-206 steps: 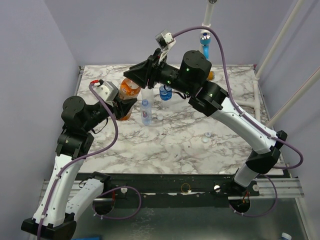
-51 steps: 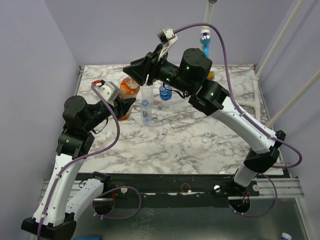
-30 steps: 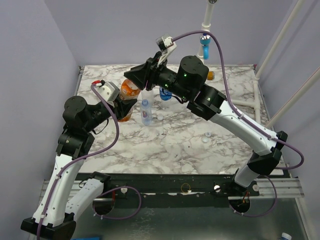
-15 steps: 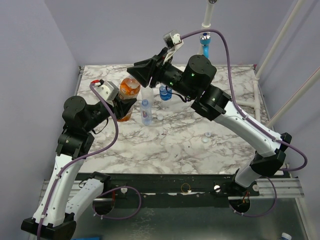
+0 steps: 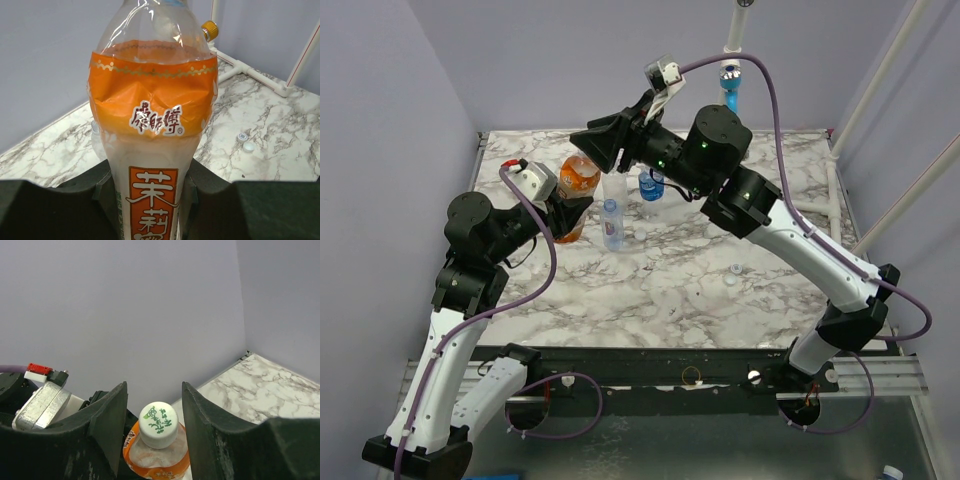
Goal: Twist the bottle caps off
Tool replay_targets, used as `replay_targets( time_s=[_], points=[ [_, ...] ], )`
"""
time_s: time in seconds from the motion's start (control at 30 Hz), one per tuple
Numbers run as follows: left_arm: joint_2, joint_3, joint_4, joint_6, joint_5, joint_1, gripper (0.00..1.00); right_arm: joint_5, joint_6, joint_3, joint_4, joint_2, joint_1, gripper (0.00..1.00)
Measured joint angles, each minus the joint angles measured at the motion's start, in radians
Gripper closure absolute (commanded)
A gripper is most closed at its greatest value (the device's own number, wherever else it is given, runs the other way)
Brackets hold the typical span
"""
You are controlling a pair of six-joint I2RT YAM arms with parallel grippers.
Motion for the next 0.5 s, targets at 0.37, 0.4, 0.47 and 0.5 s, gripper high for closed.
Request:
replay_targets(
  time_s=[0.37,0.4,0.47,0.5],
  points=[
    [0.0,0.0,0.0,-0.004,0.0,0.0,0.87,-0.01,0.0,0.034,-0.023,0.03,0.0,0.5],
    [0.0,0.0,0.0,-0.004,0.0,0.0,0.87,-0.01,0.0,0.034,-0.023,0.03,0.0,0.52],
    [0.0,0.0,0.0,-0.005,0.0,0.0,0.87,-0.011,0.0,0.034,-0.023,0.03,0.0,0.53],
    [0.0,0.0,0.0,-0.007,0.0,0.0,0.87,-0.011,0.0,0.034,-0.023,0.03,0.0,0.53]
  ],
)
